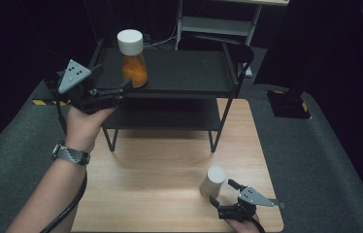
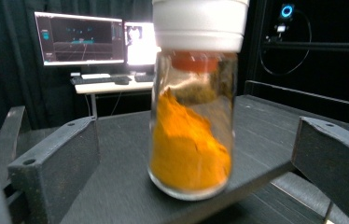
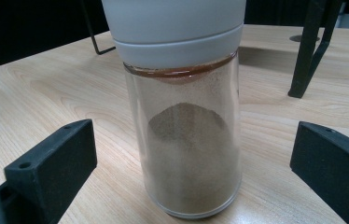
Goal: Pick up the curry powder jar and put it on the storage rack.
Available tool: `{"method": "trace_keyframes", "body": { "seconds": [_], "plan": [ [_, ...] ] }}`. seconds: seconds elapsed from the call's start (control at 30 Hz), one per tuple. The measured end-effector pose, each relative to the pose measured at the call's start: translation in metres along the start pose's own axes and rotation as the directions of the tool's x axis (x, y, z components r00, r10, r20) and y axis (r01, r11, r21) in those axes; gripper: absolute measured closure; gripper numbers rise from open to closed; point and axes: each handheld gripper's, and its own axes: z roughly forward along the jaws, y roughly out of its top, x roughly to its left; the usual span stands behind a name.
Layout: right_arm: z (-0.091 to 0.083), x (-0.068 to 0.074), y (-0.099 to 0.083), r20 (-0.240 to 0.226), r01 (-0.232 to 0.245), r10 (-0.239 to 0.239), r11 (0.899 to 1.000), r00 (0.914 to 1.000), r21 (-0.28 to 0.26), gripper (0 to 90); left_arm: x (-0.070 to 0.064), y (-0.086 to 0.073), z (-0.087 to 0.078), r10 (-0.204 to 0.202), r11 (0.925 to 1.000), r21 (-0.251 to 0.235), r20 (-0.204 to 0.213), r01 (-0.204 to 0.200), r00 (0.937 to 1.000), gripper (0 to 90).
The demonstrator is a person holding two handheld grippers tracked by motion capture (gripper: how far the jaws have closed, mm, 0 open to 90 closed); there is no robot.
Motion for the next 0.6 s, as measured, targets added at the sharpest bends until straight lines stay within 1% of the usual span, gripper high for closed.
{"method": "trace_keyframes", "body": {
  "seconds": [0.07, 0.13, 0.17, 0.23, 0.33, 0.4, 0.43, 0.53, 0.57, 0.6],
  "plan": [
    [0.0, 0.0, 0.0, 0.001, -0.001, 0.001, 1.0, 1.0, 0.0, 0.0, -0.002, -0.009, -0.006, 0.003, 1.0, 0.001, 0.009, -0.003, 1.0, 1.2],
    [0.0, 0.0, 0.0, 0.002, 0.0, 0.0, 1.0, 1.0, 0.0, 0.0, -0.002, -0.017, -0.011, -0.003, 1.0, -0.003, 0.021, 0.003, 0.9998, 1.0],
    [0.0, 0.0, 0.0, 0.001, 0.0, 0.0, 1.0, 1.0, 0.0, 0.0, -0.003, -0.025, -0.016, 0.002, 1.0, 0.003, 0.025, -0.002, 0.9997, 1.0],
    [0.0, 0.0, 0.0, 0.002, 0.0, 0.0, 1.0, 1.0, 0.0, 0.0, -0.003, -0.028, -0.018, 0.003, 1.0, 0.005, 0.028, -0.003, 0.9996, 1.0],
    [0.0, 0.001, 0.0, 0.002, 0.002, -0.002, 1.0, 1.0, 0.0, 0.0, -0.004, -0.039, -0.024, 0.006, 0.9998, 0.016, 0.037, -0.007, 0.9993, 1.0],
    [0.0, 0.0, 0.0, 0.0, 0.002, -0.002, 1.0, 1.0, 0.0, 0.0, -0.006, -0.049, -0.029, 0.005, 0.9995, 0.031, 0.044, -0.006, 0.999, 0.9],
    [0.0, 0.0, 0.0, 0.0, 0.002, -0.002, 1.0, 1.0, 0.0, 0.0, -0.006, -0.049, -0.029, 0.005, 0.9995, 0.031, 0.044, -0.006, 0.999, 0.9],
    [0.0, 0.0, 0.0, 0.0, 0.0, 0.0, 1.0, 1.0, -0.001, 0.0, -0.008, -0.058, -0.032, 0.011, 0.9986, 0.051, 0.053, -0.014, 0.9985, 0.9],
    [0.0, 0.0, 0.0, 0.0, 0.0, 0.0, 1.0, 1.0, -0.001, 0.0, -0.008, -0.066, -0.035, 0.009, 0.9974, 0.071, 0.069, -0.014, 0.9976, 0.9],
    [0.0, 0.0, 0.0, 0.0, 0.0, 0.0, 1.0, 1.0, -0.001, 0.0, -0.008, -0.066, -0.035, 0.009, 0.9974, 0.071, 0.069, -0.014, 0.9976, 0.9]
  ]
}}
